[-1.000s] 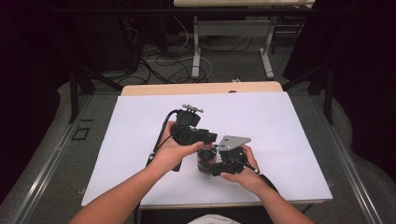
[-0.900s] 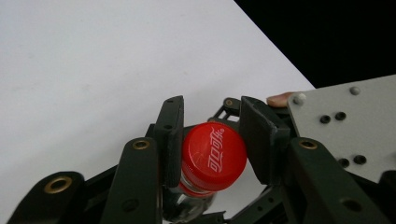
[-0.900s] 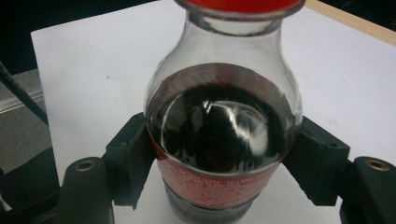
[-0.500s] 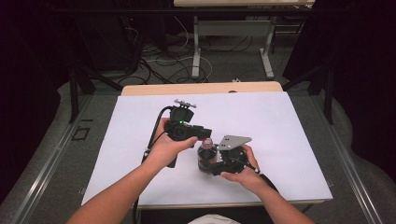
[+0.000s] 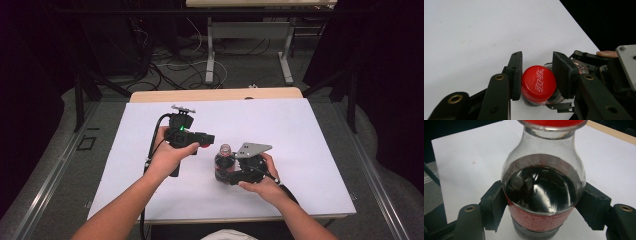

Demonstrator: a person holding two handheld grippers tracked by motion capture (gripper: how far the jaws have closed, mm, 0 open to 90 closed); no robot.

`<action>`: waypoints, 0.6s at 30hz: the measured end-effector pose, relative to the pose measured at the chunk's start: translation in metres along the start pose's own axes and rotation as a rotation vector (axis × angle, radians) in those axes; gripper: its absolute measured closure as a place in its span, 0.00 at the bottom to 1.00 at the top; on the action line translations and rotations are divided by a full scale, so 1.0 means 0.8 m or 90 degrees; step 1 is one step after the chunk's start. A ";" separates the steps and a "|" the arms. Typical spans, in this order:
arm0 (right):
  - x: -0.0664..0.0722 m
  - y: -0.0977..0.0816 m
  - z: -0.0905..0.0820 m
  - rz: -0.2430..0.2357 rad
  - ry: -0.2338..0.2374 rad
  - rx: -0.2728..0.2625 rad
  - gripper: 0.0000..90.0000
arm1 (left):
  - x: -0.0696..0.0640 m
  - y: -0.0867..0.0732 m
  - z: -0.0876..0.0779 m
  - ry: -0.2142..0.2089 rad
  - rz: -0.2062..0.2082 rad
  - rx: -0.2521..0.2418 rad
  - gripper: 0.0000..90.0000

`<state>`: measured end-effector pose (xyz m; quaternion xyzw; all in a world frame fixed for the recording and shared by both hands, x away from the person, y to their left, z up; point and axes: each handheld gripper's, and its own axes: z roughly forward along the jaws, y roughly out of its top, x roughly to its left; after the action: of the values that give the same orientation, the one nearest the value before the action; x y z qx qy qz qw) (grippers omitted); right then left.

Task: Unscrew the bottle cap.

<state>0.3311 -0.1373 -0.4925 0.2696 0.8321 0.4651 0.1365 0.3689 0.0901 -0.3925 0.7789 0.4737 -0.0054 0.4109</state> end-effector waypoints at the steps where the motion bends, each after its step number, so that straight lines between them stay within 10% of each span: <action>1: -0.001 -0.001 0.001 0.001 -0.004 -0.007 0.33 | 0.004 -0.002 0.000 0.000 -0.008 0.003 0.69; 18: -0.026 0.002 0.009 0.025 -0.043 -0.005 0.33 | 0.074 -0.045 0.005 0.027 -0.073 -0.041 0.69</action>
<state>0.3522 -0.1434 -0.4954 0.3012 0.8195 0.4618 0.1564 0.3762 0.1386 -0.4420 0.7366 0.5263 0.0026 0.4248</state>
